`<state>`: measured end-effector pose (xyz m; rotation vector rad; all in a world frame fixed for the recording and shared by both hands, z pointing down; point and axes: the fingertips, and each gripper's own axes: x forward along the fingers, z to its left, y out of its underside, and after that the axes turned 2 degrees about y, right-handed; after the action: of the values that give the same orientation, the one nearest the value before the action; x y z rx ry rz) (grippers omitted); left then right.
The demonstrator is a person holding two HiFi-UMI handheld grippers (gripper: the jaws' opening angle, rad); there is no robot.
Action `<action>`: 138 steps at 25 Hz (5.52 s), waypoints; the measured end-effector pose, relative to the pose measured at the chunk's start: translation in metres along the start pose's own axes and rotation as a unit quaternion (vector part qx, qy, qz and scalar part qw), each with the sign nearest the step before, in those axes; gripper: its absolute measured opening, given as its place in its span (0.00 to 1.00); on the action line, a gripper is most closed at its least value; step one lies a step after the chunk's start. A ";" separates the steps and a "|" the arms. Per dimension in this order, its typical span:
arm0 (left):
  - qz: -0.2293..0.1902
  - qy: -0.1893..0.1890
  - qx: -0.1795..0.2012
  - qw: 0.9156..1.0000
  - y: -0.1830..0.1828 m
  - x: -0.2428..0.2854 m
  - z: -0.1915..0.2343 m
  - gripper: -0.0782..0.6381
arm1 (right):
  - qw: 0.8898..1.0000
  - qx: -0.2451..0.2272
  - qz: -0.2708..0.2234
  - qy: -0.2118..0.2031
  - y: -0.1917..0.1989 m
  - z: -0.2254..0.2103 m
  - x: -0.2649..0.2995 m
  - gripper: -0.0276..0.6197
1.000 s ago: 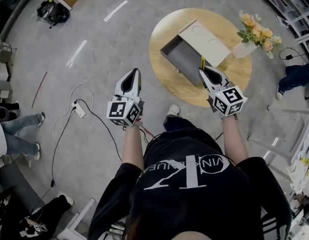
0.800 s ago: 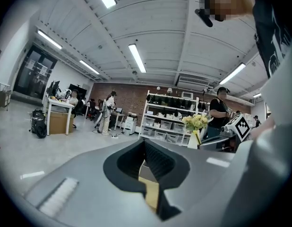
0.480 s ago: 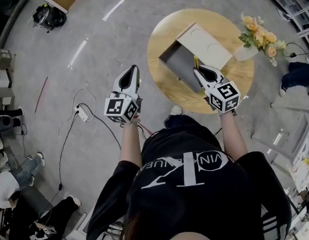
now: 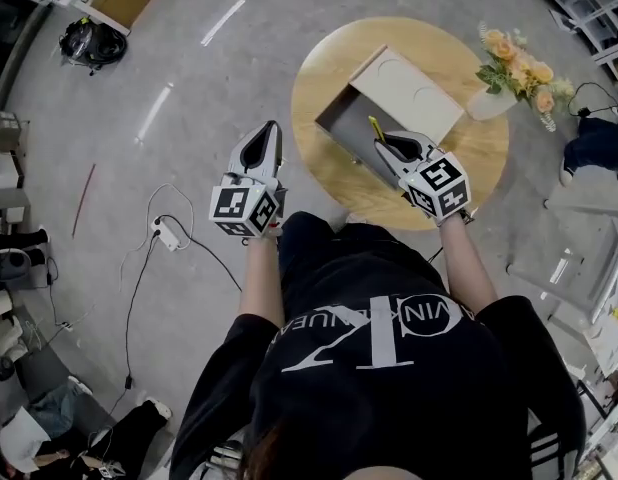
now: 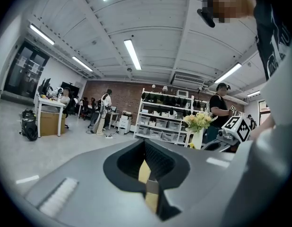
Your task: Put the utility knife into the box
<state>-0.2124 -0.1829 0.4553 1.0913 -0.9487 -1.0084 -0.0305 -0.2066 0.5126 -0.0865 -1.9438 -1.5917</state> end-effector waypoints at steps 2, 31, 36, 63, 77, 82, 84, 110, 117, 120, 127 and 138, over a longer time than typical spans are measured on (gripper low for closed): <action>0.003 0.012 0.005 1.000 0.000 0.007 -0.003 0.12 | 1.000 -0.003 0.016 0.003 0.006 -0.001 0.001 0.12; 0.056 0.178 0.028 0.982 -0.020 0.101 0.033 0.12 | 0.970 0.082 0.222 0.060 0.059 -0.019 0.069 0.12; 0.063 0.189 0.022 0.980 -0.013 0.108 0.034 0.12 | 0.965 0.105 0.231 0.062 0.067 -0.020 0.079 0.12; 0.074 0.181 0.011 0.981 -0.004 0.116 0.042 0.12 | 0.956 0.121 0.264 0.044 0.069 -0.020 0.118 0.12; 0.074 0.186 0.011 0.980 -0.006 0.112 0.040 0.12 | 0.955 0.130 0.250 0.090 0.064 -0.042 0.103 0.12; 0.075 0.190 0.010 0.979 -0.004 0.113 0.037 0.12 | 0.954 0.139 0.242 0.107 0.066 -0.048 0.096 0.12; 0.075 0.193 0.010 0.978 -0.004 0.114 0.034 0.12 | 0.953 0.146 0.241 0.115 0.070 -0.051 0.093 0.12; 0.079 0.240 0.010 0.967 -0.001 0.125 0.002 0.12 | 0.967 0.187 0.097 0.141 0.024 -0.046 0.043 0.10; 0.072 0.255 0.014 0.964 -0.004 0.133 -0.011 0.12 | 0.968 0.160 0.026 0.192 -0.005 -0.064 0.013 0.08; 0.069 0.258 0.017 0.964 -0.006 0.137 -0.014 0.12 | 0.963 0.155 -0.001 0.219 -0.015 -0.074 -0.001 0.07; 0.055 0.259 0.024 0.964 -0.018 0.143 -0.017 0.12 | 0.951 0.146 -0.052 0.267 -0.039 -0.091 -0.031 0.07; 0.028 0.251 0.024 0.967 -0.040 0.154 -0.017 0.12 | 0.937 0.112 -0.110 0.311 -0.070 -0.103 -0.066 0.06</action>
<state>-0.1615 -0.3327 0.4290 1.2752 -0.5879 -0.6176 0.0365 -0.2976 0.4280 0.6716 -1.6395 -1.2984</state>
